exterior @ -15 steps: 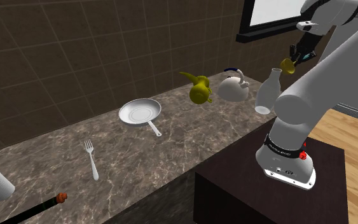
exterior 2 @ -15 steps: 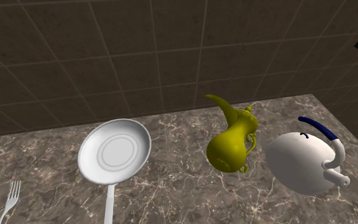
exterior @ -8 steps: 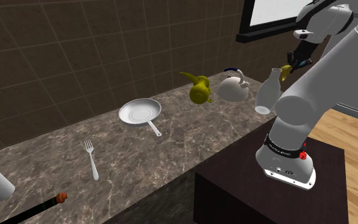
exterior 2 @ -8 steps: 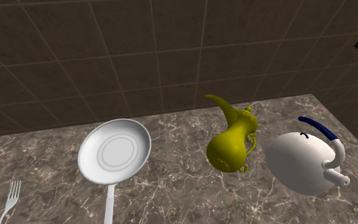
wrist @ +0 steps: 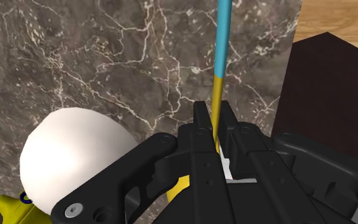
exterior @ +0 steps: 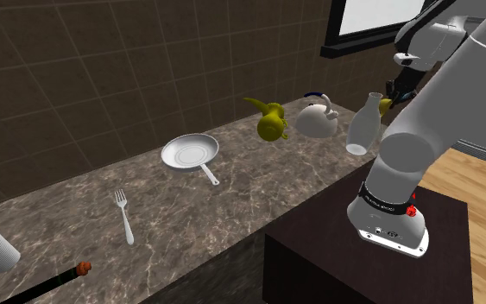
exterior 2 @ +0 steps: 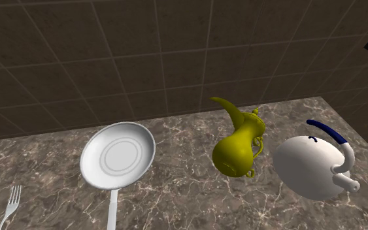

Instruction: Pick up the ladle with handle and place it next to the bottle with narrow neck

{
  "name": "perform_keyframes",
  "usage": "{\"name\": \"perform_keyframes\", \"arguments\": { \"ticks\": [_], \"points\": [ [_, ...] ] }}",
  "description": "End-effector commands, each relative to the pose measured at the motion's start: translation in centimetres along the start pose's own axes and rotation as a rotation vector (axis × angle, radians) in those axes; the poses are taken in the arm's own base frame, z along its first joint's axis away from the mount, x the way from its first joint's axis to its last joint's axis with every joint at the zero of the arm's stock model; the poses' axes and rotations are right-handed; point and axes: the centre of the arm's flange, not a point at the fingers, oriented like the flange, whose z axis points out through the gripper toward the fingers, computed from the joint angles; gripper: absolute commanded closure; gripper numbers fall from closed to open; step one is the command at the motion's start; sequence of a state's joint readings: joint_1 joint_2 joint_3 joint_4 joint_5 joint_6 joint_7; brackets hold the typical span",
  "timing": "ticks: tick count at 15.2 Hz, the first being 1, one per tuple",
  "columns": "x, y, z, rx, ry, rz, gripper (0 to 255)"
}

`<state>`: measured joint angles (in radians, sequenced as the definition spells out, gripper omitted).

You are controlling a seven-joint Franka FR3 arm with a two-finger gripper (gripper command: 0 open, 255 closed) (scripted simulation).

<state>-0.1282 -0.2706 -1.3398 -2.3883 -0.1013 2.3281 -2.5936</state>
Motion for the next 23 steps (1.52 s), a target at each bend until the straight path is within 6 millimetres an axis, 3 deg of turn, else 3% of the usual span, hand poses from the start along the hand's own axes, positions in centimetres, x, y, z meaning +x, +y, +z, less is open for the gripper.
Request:
{"name": "perform_keyframes", "arguments": {
  "ticks": [1, 23],
  "points": [
    [-0.1, -0.2, 1.0, 0.000, -0.001, 0.000, 255],
    [-1.1, -2.2, 12.6, 0.000, -0.001, 0.000, 255]
  ]
}}
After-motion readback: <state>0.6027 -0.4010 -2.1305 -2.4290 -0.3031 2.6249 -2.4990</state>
